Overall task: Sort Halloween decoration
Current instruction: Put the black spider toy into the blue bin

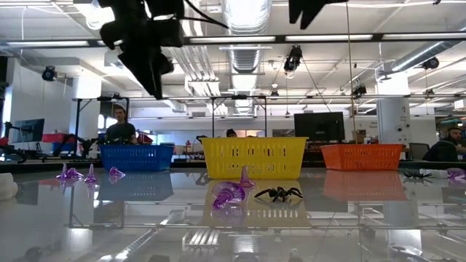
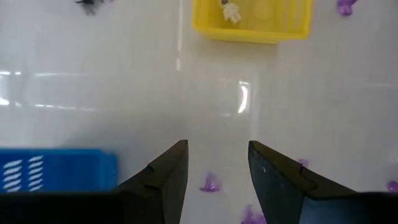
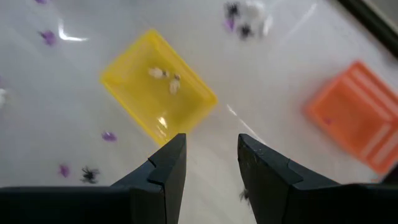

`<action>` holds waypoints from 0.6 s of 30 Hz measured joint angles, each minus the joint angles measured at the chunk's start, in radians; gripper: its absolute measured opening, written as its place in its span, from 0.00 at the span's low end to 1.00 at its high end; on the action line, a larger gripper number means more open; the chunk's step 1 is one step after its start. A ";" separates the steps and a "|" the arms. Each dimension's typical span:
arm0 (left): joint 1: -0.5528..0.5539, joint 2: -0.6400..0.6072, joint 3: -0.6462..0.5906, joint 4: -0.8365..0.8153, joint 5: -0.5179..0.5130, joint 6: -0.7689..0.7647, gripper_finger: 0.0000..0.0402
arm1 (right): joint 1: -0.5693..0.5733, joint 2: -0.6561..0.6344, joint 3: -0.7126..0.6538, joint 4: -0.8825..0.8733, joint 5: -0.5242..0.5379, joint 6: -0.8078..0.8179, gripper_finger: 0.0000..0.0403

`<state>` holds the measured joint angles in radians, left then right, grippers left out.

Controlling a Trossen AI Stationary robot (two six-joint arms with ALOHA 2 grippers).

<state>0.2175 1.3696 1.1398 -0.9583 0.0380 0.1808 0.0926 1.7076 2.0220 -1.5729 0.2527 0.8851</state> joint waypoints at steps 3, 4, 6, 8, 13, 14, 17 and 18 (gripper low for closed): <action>0.001 -0.048 -0.030 0.001 -0.014 -0.016 0.37 | 0.022 -0.012 -0.073 0.003 -0.002 0.084 0.34; 0.001 -0.064 -0.040 0.002 -0.014 -0.020 0.37 | 0.029 -0.015 -0.096 0.002 -0.002 0.119 0.34; 0.001 -0.089 -0.056 -0.003 -0.014 -0.034 0.37 | 0.042 -0.027 -0.146 0.003 -0.005 0.181 0.34; 0.001 -0.109 -0.073 -0.003 -0.014 -0.044 0.37 | 0.054 -0.034 -0.194 0.002 -0.018 0.242 0.34; 0.001 -0.146 -0.082 -0.018 -0.014 -0.052 0.38 | 0.085 -0.038 -0.291 0.003 -0.036 0.328 0.34; 0.001 -0.149 -0.082 -0.022 -0.014 -0.052 0.38 | 0.089 -0.038 -0.306 0.002 -0.052 0.333 0.34; 0.001 -0.160 -0.082 -0.037 -0.014 -0.051 0.38 | 0.094 -0.038 -0.351 0.003 -0.120 0.360 0.34; 0.001 -0.163 -0.082 -0.042 -0.014 -0.051 0.38 | 0.095 -0.038 -0.365 0.004 -0.145 0.378 0.34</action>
<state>0.2180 1.2070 1.0576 -1.0001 0.0242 0.1303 0.1878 1.6701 1.6568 -1.5690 0.1081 1.2633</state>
